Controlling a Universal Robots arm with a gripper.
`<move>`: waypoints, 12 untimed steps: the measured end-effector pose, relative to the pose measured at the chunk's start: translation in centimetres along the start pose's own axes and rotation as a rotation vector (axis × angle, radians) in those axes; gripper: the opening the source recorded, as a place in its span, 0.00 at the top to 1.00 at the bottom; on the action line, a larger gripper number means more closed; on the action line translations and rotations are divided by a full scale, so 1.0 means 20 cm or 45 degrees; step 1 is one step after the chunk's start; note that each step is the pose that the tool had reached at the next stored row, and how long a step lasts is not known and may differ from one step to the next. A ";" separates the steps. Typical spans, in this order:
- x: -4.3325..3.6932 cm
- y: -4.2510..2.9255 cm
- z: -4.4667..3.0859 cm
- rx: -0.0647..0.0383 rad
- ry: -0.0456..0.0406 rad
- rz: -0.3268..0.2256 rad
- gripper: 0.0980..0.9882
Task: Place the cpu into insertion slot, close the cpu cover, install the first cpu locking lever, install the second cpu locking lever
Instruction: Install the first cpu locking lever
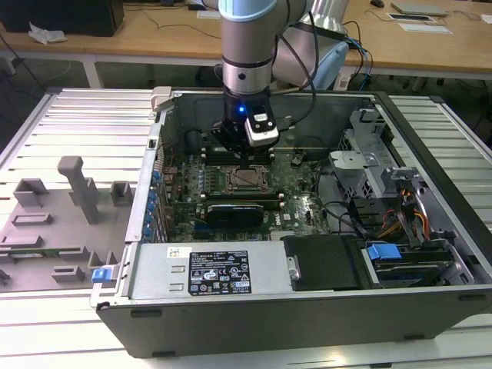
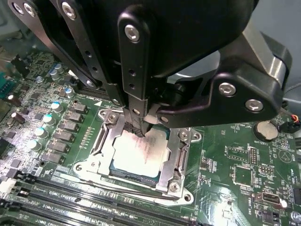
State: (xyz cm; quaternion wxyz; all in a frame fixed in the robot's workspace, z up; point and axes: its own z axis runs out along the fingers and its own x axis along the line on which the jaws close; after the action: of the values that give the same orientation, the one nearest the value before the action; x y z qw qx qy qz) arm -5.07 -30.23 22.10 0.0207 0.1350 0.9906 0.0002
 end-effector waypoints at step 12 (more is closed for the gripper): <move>-0.005 -0.066 0.001 -0.004 -0.003 -0.058 0.99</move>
State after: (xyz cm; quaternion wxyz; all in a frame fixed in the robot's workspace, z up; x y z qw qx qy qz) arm -5.32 -31.52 22.07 0.0220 0.1124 0.9934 0.0012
